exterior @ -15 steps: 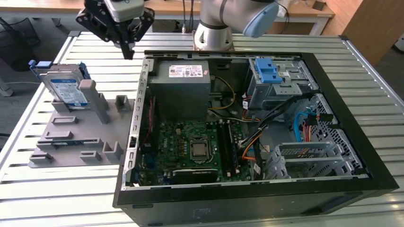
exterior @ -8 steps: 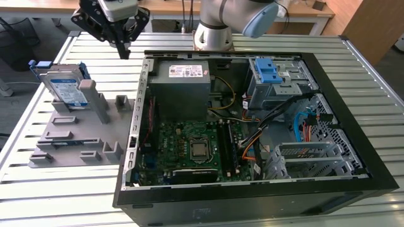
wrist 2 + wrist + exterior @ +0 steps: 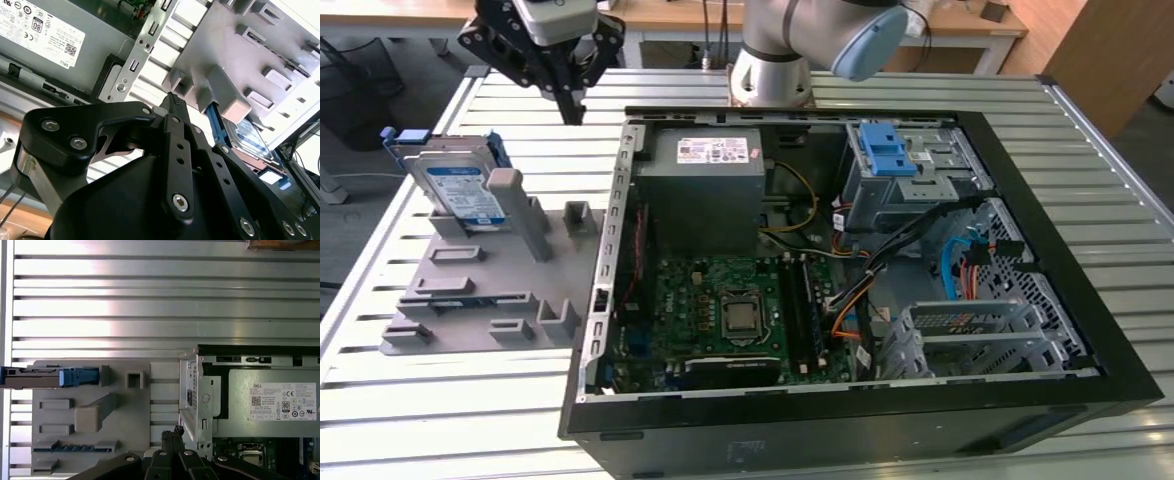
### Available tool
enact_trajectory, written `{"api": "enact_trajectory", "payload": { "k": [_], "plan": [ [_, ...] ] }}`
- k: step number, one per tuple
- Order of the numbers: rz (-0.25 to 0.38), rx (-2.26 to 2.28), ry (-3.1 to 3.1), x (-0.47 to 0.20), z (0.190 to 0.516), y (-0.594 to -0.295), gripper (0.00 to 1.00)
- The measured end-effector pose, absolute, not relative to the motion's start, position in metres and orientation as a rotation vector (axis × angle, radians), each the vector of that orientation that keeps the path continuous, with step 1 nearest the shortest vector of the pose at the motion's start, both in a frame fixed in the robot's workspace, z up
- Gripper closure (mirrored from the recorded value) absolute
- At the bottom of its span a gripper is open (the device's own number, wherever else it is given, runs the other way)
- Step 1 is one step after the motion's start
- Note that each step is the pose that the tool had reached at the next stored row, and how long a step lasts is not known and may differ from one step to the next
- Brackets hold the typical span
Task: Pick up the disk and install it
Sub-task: 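Reach for the disk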
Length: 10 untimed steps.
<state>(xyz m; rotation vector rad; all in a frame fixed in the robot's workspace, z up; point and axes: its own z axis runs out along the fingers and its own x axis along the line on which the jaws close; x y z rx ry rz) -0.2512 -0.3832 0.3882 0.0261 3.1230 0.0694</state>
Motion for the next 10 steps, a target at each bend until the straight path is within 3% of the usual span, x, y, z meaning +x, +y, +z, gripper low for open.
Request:
{"api": "enact_trajectory", "payload": {
  "k": [10],
  "plan": [
    [0.072, 0.028, 3.16, -0.2602, 0.3878, -0.3829, 0.89]
  ]
}}
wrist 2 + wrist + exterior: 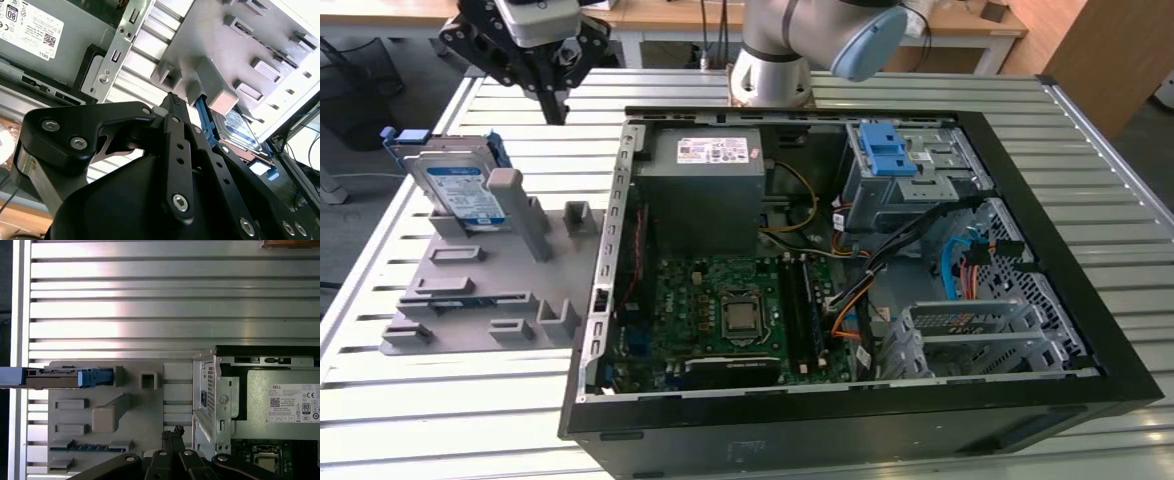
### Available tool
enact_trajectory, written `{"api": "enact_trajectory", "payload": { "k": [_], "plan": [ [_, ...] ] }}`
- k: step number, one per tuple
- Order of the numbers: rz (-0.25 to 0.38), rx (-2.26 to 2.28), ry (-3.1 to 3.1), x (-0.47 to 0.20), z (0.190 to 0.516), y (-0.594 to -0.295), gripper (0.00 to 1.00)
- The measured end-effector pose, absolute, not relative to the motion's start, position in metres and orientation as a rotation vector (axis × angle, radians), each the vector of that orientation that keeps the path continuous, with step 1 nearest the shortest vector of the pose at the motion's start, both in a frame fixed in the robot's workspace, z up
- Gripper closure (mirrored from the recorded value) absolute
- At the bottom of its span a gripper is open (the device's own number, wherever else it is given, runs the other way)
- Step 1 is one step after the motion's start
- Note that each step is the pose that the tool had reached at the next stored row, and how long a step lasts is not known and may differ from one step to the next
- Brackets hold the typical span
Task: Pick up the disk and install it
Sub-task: 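Reach for the disk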
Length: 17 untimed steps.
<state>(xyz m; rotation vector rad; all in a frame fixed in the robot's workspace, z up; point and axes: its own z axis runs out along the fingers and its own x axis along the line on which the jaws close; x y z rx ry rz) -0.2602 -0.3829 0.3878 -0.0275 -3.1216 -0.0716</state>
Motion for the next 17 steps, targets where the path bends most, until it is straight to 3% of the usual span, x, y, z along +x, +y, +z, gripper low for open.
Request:
{"api": "enact_trajectory", "payload": {
  "k": [17],
  "plan": [
    [-0.072, -0.027, -3.122, -0.274, 0.387, -0.383, 0.89]
  ]
}}
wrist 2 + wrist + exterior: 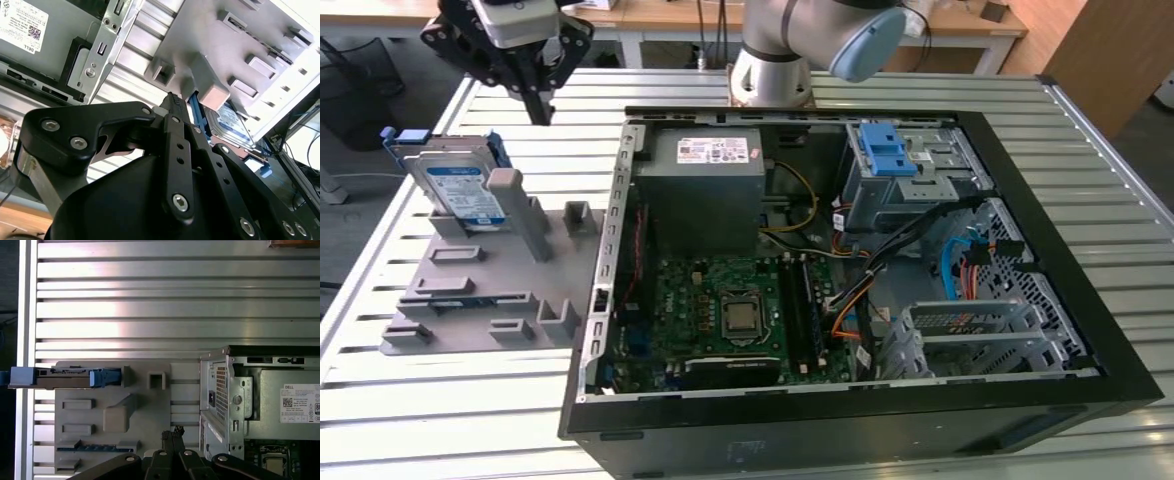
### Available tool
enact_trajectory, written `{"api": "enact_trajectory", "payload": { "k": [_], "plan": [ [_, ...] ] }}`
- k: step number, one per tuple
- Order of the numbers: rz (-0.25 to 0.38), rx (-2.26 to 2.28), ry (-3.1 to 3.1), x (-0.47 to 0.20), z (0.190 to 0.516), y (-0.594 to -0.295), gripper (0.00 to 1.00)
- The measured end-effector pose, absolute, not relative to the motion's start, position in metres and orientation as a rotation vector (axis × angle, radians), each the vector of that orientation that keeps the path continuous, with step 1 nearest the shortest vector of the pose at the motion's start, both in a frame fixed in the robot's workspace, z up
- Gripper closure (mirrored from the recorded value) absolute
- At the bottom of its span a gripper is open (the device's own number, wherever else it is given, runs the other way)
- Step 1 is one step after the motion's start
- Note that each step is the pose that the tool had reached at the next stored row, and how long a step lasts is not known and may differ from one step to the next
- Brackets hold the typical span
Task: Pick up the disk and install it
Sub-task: 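Reach for the disk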
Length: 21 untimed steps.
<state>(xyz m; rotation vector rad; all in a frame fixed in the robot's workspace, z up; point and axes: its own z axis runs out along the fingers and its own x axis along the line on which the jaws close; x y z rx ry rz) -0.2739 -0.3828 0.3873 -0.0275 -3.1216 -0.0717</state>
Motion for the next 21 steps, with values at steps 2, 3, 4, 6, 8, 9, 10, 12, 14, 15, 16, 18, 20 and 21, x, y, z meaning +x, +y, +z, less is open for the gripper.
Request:
{"api": "enact_trajectory", "payload": {
  "k": [2, 3, 4, 6, 8, 9, 10, 12, 14, 15, 16, 18, 20, 21],
  "plan": [
    [-0.072, -0.027, -3.122, -0.276, 0.387, -0.383, 0.89],
    [-0.072, -0.027, -3.122, -0.277, 0.387, -0.383, 0.89],
    [-0.072, -0.027, -3.122, -0.277, 0.387, -0.383, 0.89],
    [-0.072, -0.027, -3.122, -0.279, 0.387, -0.383, 0.89],
    [-0.072, -0.027, -3.122, -0.28, 0.387, -0.383, 0.89],
    [-0.072, -0.027, -3.122, -0.281, 0.387, -0.383, 0.89],
    [-0.072, -0.027, -3.122, -0.281, 0.387, -0.383, 0.89],
    [-0.072, -0.028, -3.122, -0.283, 0.387, -0.383, 0.89],
    [-0.072, -0.027, -3.122, -0.284, 0.387, -0.383, 0.89],
    [-0.072, -0.027, -3.122, -0.285, 0.387, -0.383, 0.89],
    [-0.072, -0.027, -3.122, -0.286, 0.387, -0.383, 0.89],
    [-0.072, -0.027, -3.122, -0.287, 0.386, -0.383, 0.89],
    [-0.072, -0.027, -3.122, -0.289, 0.386, -0.383, 0.89],
    [-0.072, -0.027, -3.122, -0.289, 0.386, -0.383, 0.89]
  ]
}}
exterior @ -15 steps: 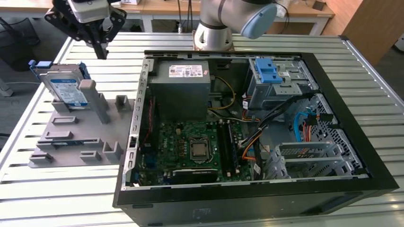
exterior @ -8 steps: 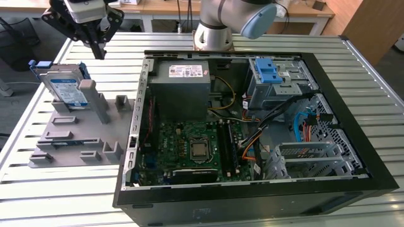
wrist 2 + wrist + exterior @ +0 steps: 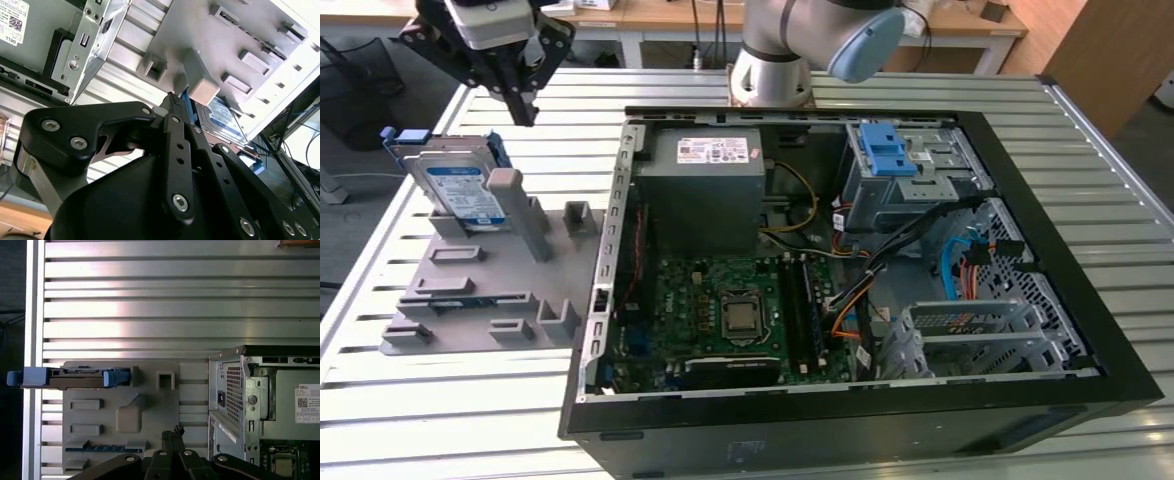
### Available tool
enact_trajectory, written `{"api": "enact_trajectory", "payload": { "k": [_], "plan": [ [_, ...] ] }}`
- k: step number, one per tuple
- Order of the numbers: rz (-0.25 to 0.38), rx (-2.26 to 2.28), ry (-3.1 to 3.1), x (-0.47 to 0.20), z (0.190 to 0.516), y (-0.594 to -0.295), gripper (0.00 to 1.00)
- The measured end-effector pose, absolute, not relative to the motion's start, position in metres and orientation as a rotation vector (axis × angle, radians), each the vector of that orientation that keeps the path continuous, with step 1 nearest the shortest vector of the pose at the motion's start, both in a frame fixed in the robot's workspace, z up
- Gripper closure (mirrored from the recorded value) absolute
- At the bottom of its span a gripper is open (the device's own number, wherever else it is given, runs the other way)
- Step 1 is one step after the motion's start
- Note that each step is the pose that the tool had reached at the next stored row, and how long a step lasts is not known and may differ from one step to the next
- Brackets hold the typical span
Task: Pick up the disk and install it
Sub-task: 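Reach for the disk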
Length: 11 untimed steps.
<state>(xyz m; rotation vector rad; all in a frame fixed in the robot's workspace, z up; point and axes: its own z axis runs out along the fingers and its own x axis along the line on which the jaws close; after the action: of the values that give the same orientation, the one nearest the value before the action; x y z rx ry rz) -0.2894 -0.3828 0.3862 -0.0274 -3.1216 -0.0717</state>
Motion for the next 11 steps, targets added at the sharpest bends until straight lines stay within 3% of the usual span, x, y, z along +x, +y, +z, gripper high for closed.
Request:
{"api": "enact_trajectory", "payload": {
  "k": [11],
  "plan": [
    [-0.072, -0.027, -3.122, -0.2987, 0.3855, -0.3826, 0.89]
  ]
}}
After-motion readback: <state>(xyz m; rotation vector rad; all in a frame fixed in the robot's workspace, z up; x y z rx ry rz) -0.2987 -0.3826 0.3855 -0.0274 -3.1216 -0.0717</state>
